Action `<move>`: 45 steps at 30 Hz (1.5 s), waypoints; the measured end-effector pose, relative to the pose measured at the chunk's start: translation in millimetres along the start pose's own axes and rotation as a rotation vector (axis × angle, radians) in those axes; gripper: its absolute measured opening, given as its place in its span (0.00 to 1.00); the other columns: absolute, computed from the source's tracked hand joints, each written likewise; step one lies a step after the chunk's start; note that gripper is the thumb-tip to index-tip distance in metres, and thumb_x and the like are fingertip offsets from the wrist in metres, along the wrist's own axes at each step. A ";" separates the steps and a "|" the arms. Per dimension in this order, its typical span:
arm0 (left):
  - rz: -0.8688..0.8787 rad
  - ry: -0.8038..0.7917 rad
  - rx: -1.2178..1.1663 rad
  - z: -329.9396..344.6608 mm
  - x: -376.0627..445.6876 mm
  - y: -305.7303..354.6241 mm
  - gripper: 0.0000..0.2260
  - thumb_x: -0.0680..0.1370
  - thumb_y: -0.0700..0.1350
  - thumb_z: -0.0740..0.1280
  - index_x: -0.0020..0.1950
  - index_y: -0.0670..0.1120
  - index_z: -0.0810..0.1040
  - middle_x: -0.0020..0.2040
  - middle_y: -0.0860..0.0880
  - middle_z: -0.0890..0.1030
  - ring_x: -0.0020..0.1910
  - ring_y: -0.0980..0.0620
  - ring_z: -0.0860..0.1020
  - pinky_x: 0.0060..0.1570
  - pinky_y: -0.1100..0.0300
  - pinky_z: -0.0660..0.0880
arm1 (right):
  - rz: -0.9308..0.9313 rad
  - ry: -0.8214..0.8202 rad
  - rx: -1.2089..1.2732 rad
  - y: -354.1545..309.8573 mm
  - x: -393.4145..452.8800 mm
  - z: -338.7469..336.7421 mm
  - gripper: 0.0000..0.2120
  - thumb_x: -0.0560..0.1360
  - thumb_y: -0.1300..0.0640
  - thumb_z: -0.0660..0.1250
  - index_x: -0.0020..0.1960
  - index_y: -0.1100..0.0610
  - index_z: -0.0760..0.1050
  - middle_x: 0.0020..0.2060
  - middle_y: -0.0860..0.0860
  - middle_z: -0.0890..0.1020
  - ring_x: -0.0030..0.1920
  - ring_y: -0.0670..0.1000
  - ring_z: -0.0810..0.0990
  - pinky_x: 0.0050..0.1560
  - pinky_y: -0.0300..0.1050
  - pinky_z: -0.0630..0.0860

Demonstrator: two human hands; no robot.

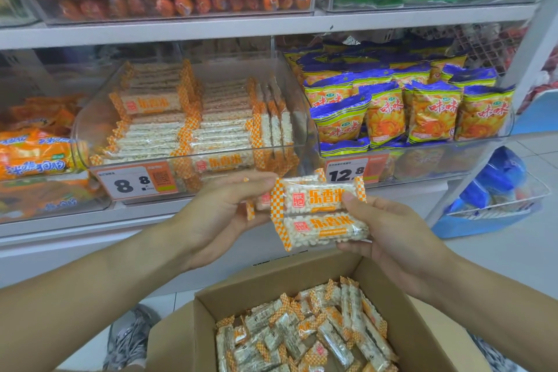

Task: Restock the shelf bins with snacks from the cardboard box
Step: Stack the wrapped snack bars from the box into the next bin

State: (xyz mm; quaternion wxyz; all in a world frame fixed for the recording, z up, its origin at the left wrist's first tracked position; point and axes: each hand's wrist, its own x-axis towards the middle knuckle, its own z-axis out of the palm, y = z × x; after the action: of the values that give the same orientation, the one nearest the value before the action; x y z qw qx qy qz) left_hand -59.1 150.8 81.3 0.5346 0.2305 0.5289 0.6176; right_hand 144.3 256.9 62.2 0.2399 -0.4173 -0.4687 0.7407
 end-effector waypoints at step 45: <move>0.555 0.104 0.657 -84.3 -69.6 58.6 0.32 0.66 0.51 0.82 0.67 0.54 0.75 0.57 0.49 0.84 0.55 0.50 0.83 0.58 0.56 0.79 | -0.900 -0.349 -0.629 -38.0 15.7 105.7 0.19 0.60 0.59 0.82 0.48 0.54 0.81 0.47 0.48 0.84 0.49 0.50 0.83 0.50 0.43 0.76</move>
State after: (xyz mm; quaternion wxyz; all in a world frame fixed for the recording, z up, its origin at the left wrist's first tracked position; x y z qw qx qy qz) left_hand -132.8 61.3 125.4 0.2193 0.4905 0.6414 0.5476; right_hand 45.4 233.3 112.5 0.3149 -0.0997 -0.8305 0.4486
